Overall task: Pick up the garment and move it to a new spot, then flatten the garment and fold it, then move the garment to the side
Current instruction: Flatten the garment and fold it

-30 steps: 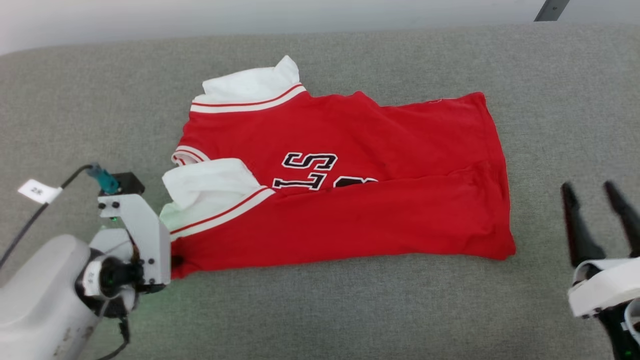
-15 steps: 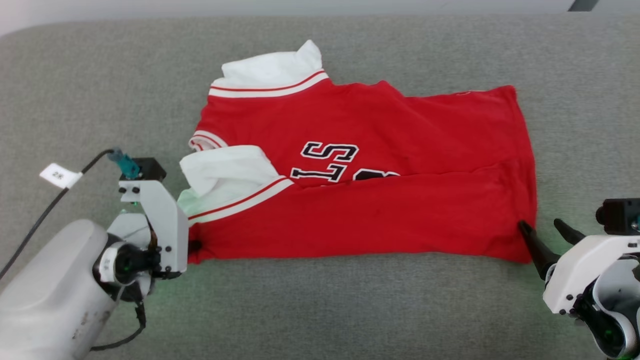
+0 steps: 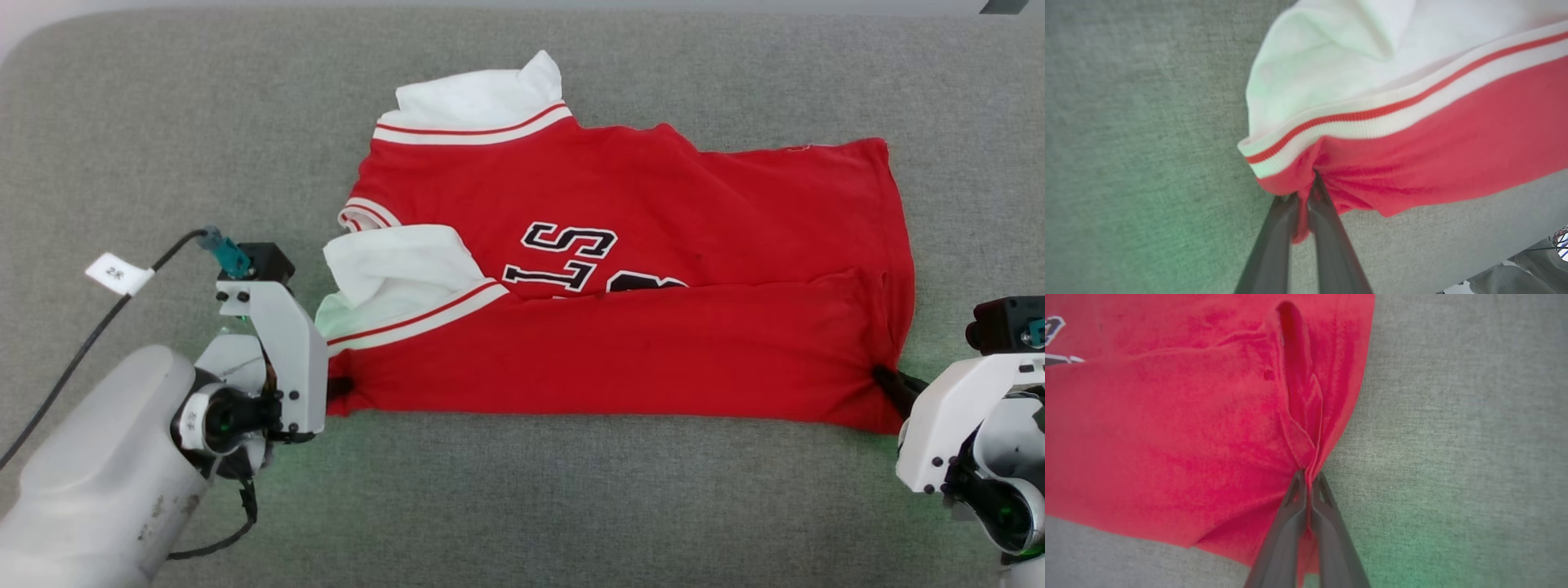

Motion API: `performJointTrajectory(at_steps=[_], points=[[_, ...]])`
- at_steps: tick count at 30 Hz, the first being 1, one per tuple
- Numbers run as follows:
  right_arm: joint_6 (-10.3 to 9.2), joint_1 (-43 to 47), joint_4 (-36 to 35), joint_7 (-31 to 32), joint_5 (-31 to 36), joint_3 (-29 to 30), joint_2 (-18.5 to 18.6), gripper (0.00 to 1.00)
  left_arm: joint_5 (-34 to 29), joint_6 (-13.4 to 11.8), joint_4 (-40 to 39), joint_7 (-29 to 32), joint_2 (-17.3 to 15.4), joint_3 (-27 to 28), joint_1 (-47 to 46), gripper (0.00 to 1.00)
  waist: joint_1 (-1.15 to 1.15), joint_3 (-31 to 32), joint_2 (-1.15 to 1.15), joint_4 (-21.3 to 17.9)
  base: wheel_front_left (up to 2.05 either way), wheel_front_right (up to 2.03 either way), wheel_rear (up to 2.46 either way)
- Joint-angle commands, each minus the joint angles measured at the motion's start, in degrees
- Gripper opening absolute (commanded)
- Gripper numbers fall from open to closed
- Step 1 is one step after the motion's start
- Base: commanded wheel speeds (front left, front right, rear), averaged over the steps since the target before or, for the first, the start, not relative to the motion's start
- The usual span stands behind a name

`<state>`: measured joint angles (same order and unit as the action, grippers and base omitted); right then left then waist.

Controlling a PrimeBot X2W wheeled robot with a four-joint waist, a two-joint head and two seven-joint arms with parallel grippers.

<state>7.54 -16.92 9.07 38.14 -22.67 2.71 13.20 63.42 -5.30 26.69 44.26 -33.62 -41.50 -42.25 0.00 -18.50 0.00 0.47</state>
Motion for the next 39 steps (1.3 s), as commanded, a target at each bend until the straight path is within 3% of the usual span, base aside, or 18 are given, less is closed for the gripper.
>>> performJointTrajectory(at_steps=[1, 12, 17, 24, 29, 35, 36, 37, 38, 39], points=[[-0.11, 1.0, 0.9, 1.1, -0.2, -0.2, -0.1, 0.0, -0.6, -0.3, 1.4, -0.7, 1.0, -1.0, 1.2, 0.0, 0.0, 0.1, 0.0, 0.0, 0.0, 0.0, 0.0], [-0.11, 1.8, -7.7, 7.2, -2.5, 1.8, 3.0, 0.0, -0.7, -2.7, -7.5, 2.8, -4.7, -0.1, 1.5, 0.0, 0.0, 1.3, 0.0, 0.2, 0.0, 0.0, 0.0], [-0.11, 3.7, -12.0, 10.7, -3.4, 2.4, 5.6, 0.0, -1.1, -5.5, -15.3, 5.0, -7.9, -0.5, 3.1, 0.0, 0.0, 1.4, 0.0, 0.5, 0.0, 0.0, 0.0], [-0.11, 7.8, -16.1, 14.8, -3.8, 4.2, 5.7, 0.0, -1.7, -9.5, -25.7, 6.8, -11.5, -1.3, 7.1, 0.0, 0.0, 1.0, 0.0, 0.7, 0.0, 0.0, 0.0], [-0.11, 9.7, -15.9, 15.6, -3.8, 5.0, 4.6, 0.0, -1.4, -11.6, -28.4, 7.2, -12.5, -2.1, 10.2, 0.0, 0.0, 0.6, 0.0, 0.3, 0.0, 0.0, 0.0], [-0.11, 9.3, -14.1, 14.0, -2.9, 4.7, 3.1, 0.0, -1.1, -11.4, -27.1, 6.3, -11.3, -2.9, 11.8, 0.0, 0.0, 0.1, 0.0, -0.3, 0.0, 0.0, 0.0], [-0.11, 8.8, -13.7, 13.4, -2.7, 4.6, 3.0, 0.0, -1.3, -11.1, -26.8, 5.8, -11.0, -2.8, 11.8, 0.24, 0.0, 0.0, 0.0, -0.4, 0.0, 0.0, 0.0], [-0.11, 8.5, -13.2, 13.0, -2.5, 4.3, 3.1, 0.26, -1.5, -10.9, -26.3, 5.1, -10.7, -2.6, 11.5, 0.48, 0.0, 0.0, 0.0, -0.5, 0.0, 0.0, 0.0], [-0.11, 8.3, -12.8, 12.4, -2.5, 4.0, 3.1, 0.41, -1.8, -10.7, -25.8, 4.5, -10.6, -2.4, 11.3, 0.8, 0.0, 0.0, 0.0, -0.6, 0.0, 0.0, 0.0], [-0.11, 7.8, -12.5, 11.8, -2.8, 3.9, 2.9, 0.68, -2.0, -10.4, -25.5, 4.4, -10.8, -2.4, 11.0, 1.0, 0.0, 0.0, 0.0, -0.7, 0.0, 0.0, 0.0]])
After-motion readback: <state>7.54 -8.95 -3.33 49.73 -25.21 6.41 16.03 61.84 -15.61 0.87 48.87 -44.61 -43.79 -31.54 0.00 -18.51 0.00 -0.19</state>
